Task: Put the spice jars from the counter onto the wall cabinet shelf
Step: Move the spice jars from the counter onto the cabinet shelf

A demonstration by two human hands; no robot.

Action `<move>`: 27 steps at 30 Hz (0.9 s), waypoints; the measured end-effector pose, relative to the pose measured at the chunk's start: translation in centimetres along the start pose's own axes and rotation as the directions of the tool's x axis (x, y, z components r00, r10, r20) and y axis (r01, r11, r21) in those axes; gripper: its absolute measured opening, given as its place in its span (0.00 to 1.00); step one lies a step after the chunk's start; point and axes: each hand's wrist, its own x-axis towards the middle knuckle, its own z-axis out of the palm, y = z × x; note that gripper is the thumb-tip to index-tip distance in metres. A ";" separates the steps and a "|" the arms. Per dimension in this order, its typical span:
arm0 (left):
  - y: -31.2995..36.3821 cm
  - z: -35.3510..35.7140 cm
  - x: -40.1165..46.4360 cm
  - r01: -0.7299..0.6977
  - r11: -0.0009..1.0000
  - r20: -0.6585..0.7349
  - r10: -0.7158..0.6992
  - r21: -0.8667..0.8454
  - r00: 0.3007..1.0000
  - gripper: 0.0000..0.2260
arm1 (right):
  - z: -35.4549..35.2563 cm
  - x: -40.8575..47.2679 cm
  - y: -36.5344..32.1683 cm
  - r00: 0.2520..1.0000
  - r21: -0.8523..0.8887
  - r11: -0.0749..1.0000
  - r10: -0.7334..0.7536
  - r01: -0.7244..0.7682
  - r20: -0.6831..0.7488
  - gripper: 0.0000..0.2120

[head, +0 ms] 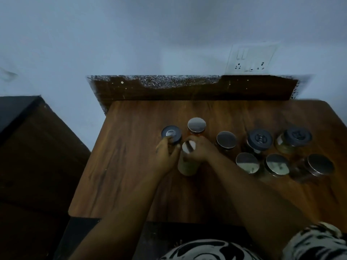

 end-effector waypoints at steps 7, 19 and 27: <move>6.7 1.8 2.9 0.505 0.461 0.397 -0.316 -0.730 0.862 0.24 | -12.2 0.8 -1.0 0.980 0.323 0.930 -0.135 0.176 -0.148 0.32; 12.8 4.4 8.9 0.385 0.593 0.362 -0.163 -0.707 0.918 0.20 | -14.0 3.2 -1.7 0.869 0.910 0.394 0.396 0.130 -0.296 0.31; 15.6 6.2 10.2 0.139 0.855 0.204 -0.040 -0.499 0.978 0.15 | -17.1 4.5 0.5 0.906 0.950 0.286 0.357 0.125 -0.227 0.35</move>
